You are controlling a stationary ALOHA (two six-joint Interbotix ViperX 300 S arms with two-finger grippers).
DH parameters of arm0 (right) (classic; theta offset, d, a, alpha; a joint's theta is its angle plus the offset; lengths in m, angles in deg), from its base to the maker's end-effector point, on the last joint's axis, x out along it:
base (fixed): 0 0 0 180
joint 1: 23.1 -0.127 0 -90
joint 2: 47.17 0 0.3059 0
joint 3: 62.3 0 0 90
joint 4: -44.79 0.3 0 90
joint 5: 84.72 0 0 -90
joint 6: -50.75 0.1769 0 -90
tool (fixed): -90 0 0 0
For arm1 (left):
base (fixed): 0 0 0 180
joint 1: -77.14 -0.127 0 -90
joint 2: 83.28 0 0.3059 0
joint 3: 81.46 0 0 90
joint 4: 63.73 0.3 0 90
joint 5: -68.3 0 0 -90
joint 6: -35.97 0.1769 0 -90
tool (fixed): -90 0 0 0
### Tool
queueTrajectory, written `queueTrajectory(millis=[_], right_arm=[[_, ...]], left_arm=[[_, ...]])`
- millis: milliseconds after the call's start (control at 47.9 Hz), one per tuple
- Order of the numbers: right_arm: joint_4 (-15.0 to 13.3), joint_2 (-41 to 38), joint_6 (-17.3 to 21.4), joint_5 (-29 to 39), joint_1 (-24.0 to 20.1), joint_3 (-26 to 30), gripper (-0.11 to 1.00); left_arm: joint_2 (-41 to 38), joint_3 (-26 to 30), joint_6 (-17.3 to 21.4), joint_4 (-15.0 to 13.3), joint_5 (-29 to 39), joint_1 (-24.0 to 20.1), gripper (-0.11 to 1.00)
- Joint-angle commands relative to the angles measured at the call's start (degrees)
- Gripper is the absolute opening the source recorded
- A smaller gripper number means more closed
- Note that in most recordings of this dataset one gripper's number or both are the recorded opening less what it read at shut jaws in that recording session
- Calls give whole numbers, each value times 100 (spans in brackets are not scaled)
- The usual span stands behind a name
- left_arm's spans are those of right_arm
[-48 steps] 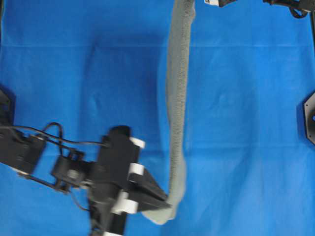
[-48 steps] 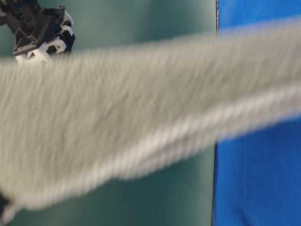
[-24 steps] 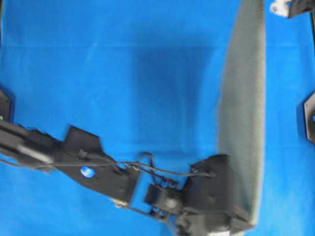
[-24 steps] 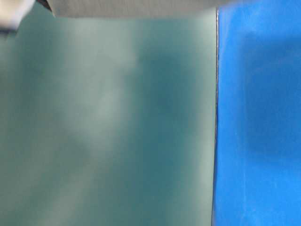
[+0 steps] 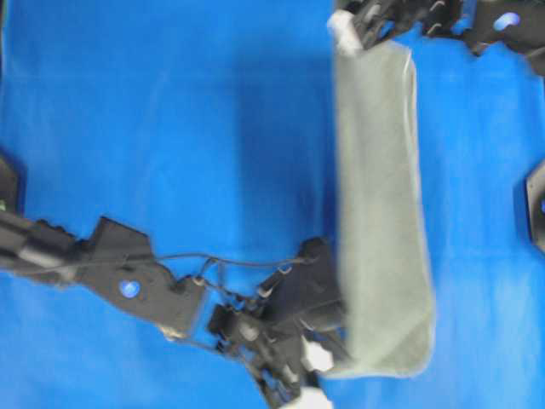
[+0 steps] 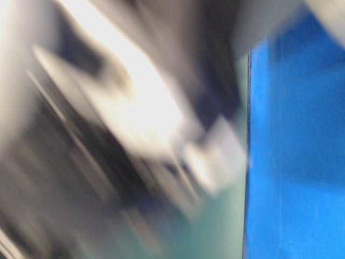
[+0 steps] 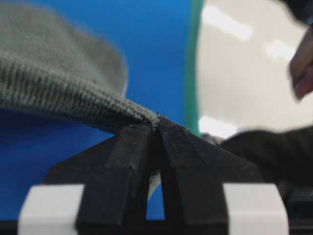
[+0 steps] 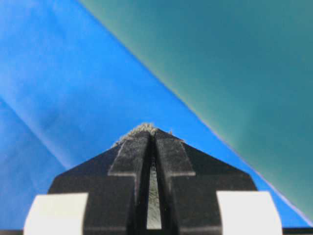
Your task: Fold a large towel.
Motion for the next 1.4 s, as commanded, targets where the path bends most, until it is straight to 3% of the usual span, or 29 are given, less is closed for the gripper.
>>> queueTrajectory(millis=[0, 167, 313, 564, 606, 648, 773, 836, 919, 1065, 1170, 1379], right_arm=[[-44, -387, 9, -202, 176, 483, 2], [-62, -729, -18, -501, 176, 650, 2], [-79, -721, -53, -650, 176, 563, 2], [-79, -721, -149, -1134, 158, 439, 3], [-88, -712, -167, -1143, 141, 431, 4], [-88, -721, -202, -1143, 105, 431, 12], [-88, -677, -343, -1072, 18, 378, 52], [-88, -554, -404, -1037, -35, 308, 66], [-88, -246, -475, -976, -141, 132, 67], [-88, 589, -466, -976, -334, -457, 64], [-79, 1134, -431, -958, -334, -976, 65], [88, 1960, -413, -475, -325, -1881, 64]], left_arm=[[519, -633, -413, -35, -202, 615, 2], [914, -1564, -976, -26, -193, 571, 2], [993, -1705, -896, 18, -202, 457, 2], [940, -1626, -360, 9, -185, 272, 4], [940, -1617, -360, 9, -176, 255, 11], [940, -1608, -360, 0, -158, 237, 21], [1046, -1591, -343, 9, 97, 229, 60], [1187, -1556, -299, 9, 360, 202, 77], [1441, -1512, -220, 18, 738, 176, 79], [2004, -1521, 255, 53, 1266, -35, 75], [2373, -1705, 923, 62, 1362, -475, 76], [2646, -2092, 2391, 62, 1046, -1846, 76]])
